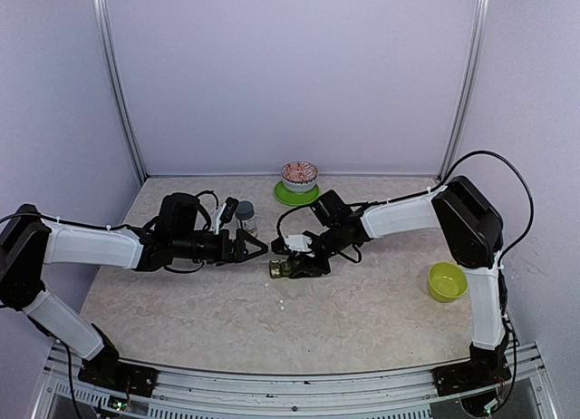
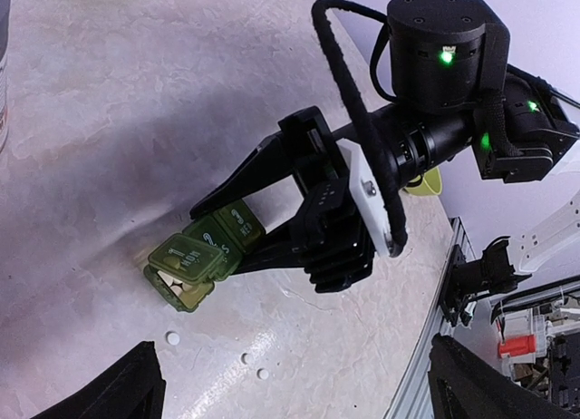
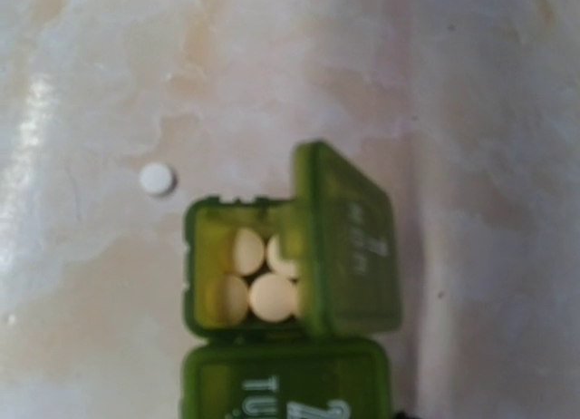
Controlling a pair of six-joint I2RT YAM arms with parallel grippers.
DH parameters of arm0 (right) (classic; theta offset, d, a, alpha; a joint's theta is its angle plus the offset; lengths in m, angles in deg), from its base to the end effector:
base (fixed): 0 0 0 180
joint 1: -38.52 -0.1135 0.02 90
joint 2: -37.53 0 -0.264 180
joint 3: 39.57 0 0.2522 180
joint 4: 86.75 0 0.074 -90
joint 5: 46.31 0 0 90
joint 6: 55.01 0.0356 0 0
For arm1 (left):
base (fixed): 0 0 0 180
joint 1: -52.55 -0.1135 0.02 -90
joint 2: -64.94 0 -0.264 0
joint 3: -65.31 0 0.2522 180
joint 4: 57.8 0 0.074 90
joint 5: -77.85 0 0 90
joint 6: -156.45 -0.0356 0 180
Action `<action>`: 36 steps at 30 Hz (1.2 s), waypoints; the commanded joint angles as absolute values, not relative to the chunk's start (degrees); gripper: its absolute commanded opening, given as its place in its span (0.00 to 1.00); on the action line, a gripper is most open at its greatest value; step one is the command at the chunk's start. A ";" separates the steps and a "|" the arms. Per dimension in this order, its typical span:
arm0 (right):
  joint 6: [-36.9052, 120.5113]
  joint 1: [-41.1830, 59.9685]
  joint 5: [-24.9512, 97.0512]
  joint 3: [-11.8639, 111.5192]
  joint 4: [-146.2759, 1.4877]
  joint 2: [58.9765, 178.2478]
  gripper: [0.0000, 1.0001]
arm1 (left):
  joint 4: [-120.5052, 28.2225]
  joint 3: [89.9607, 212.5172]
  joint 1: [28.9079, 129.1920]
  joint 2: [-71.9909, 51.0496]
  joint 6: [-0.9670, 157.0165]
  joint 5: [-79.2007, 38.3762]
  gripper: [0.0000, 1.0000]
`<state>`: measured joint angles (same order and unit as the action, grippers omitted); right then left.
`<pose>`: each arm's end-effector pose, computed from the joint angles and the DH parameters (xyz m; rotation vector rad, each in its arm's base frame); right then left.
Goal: Sort the pills into containers
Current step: Hold the pill container at the center of the board, then close the lid of the pill container.
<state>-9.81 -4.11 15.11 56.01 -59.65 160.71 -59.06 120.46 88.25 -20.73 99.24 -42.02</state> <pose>0.3187 0.3165 0.1317 -1.8392 1.6359 0.6100 0.2404 -0.1946 0.1974 0.4063 2.2271 -1.2307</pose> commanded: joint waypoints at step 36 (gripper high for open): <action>1.41 -8.24 26.29 34.75 -81.98 141.04 0.38 | -86.12 117.72 87.87 -33.40 119.37 -50.12 0.99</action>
